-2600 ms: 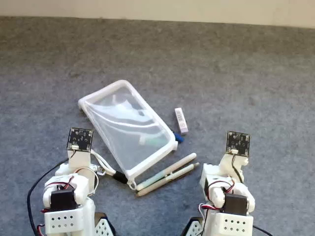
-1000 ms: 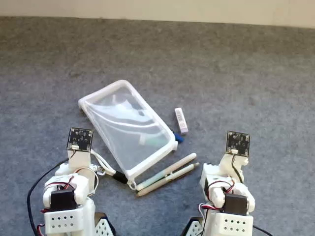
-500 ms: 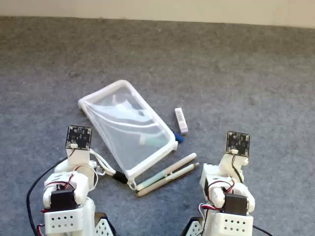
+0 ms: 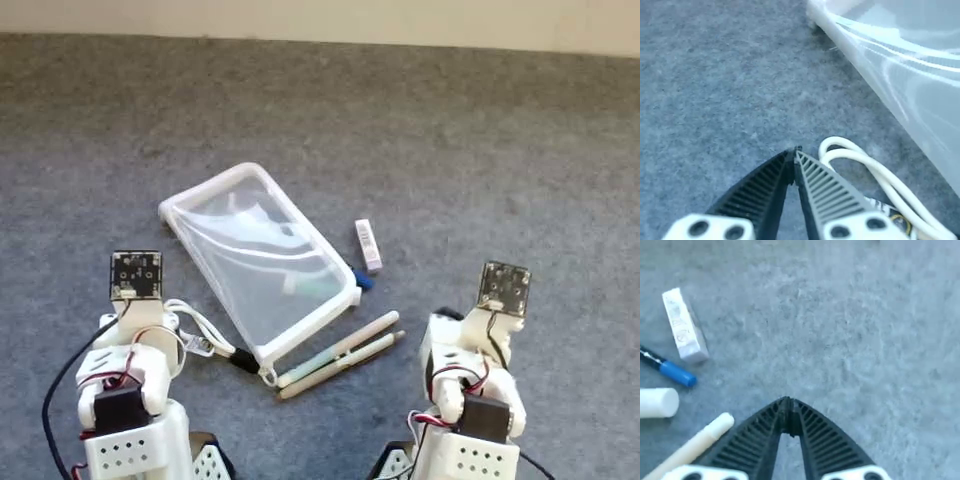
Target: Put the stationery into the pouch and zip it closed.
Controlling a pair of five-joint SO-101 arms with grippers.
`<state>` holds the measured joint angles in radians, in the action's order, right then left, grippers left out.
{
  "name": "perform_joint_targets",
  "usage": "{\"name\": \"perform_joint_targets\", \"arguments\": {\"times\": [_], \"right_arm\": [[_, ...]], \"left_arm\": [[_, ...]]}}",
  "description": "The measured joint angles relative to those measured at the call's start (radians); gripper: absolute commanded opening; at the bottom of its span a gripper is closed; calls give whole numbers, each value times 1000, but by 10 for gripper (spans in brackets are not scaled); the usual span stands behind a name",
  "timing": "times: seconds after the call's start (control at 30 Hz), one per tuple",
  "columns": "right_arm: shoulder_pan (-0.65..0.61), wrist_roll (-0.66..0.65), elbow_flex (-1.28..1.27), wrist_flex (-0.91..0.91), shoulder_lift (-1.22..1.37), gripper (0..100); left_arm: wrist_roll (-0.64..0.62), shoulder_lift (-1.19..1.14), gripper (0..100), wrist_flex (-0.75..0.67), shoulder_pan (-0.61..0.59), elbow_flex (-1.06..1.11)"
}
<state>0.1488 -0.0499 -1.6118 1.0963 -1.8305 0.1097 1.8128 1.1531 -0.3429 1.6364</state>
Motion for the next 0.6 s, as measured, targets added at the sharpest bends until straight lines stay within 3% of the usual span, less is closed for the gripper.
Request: {"name": "perform_joint_targets", "arguments": {"times": [0.17,0.6], "right_arm": [[-21,-163,48,-15,-2,4],[-374,-181,296,86,25,4]], "left_arm": [[63,-3,7,0,-52,-3],[78,-3,42,0,-60,-3]]}}
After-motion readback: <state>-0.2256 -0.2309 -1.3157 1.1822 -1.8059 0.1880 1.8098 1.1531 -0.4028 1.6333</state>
